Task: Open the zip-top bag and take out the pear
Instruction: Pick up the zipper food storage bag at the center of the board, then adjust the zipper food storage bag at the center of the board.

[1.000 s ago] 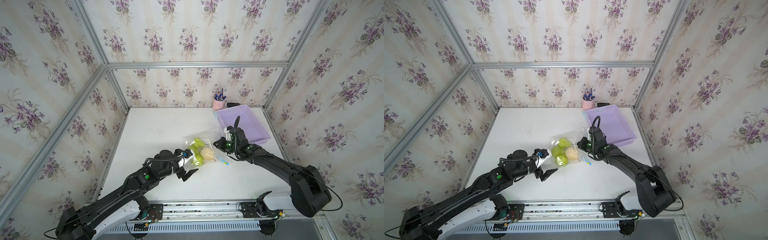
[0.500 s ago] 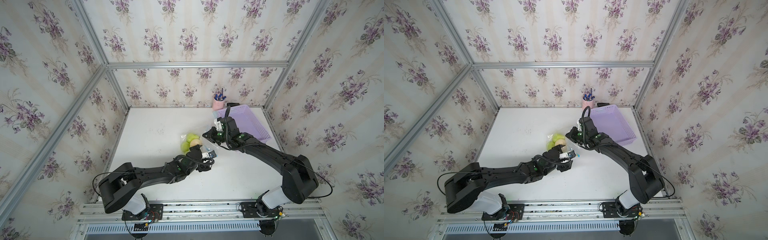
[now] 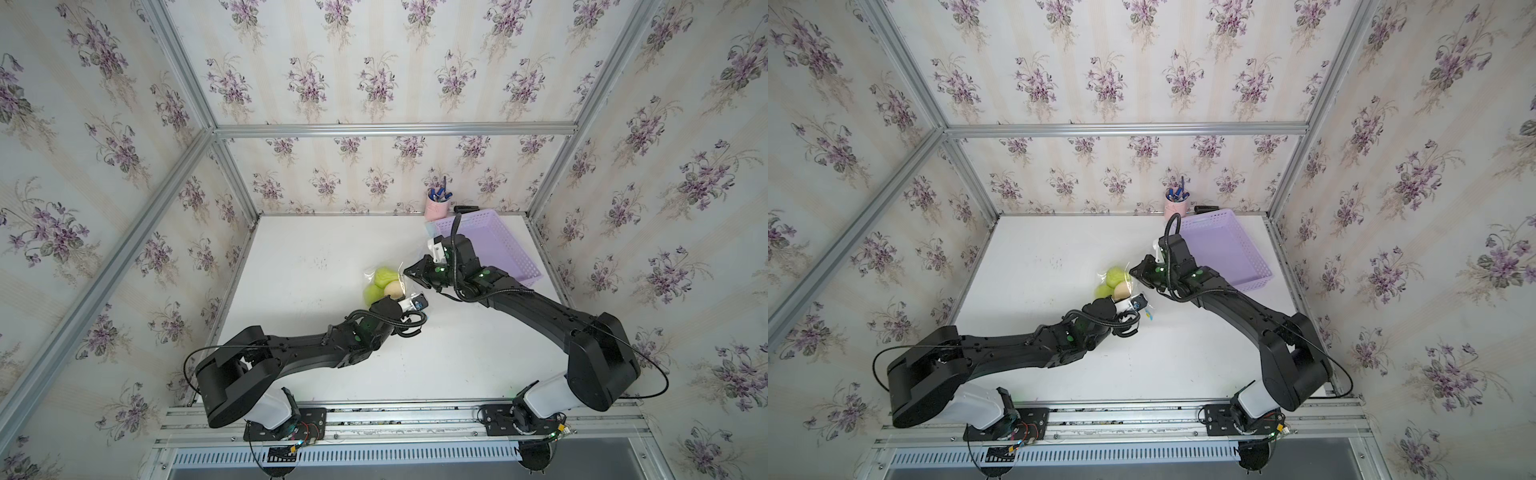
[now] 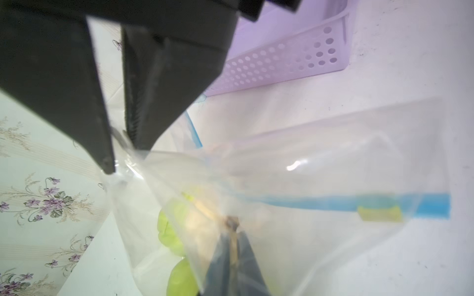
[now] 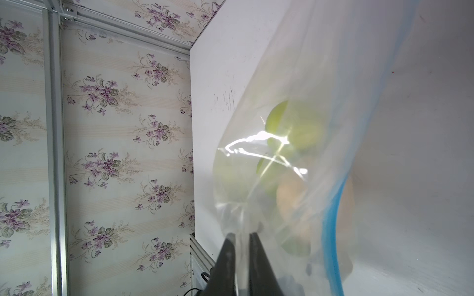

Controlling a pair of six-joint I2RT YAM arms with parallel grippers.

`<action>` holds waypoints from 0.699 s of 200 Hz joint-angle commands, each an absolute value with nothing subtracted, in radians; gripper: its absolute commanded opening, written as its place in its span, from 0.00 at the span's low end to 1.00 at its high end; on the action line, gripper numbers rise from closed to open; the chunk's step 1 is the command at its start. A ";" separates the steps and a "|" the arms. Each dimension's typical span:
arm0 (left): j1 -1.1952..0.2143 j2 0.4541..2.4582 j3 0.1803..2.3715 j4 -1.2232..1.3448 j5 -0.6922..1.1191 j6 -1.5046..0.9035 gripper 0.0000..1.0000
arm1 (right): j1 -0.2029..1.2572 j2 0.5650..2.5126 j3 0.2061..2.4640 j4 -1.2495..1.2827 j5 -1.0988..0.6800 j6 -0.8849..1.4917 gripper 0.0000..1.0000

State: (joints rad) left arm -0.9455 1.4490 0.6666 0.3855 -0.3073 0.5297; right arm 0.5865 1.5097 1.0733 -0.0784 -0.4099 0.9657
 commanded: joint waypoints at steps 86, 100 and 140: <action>-0.411 1.083 0.848 -0.147 0.784 0.272 0.00 | 0.504 1.085 0.432 0.918 -0.449 -0.147 0.81; -0.366 1.099 0.888 -0.173 0.885 0.246 0.00 | 0.495 1.138 0.447 0.869 -0.521 -0.282 0.91; -0.296 1.155 1.002 -0.280 1.060 0.216 0.00 | 0.582 1.241 0.466 1.027 -0.454 -0.399 0.86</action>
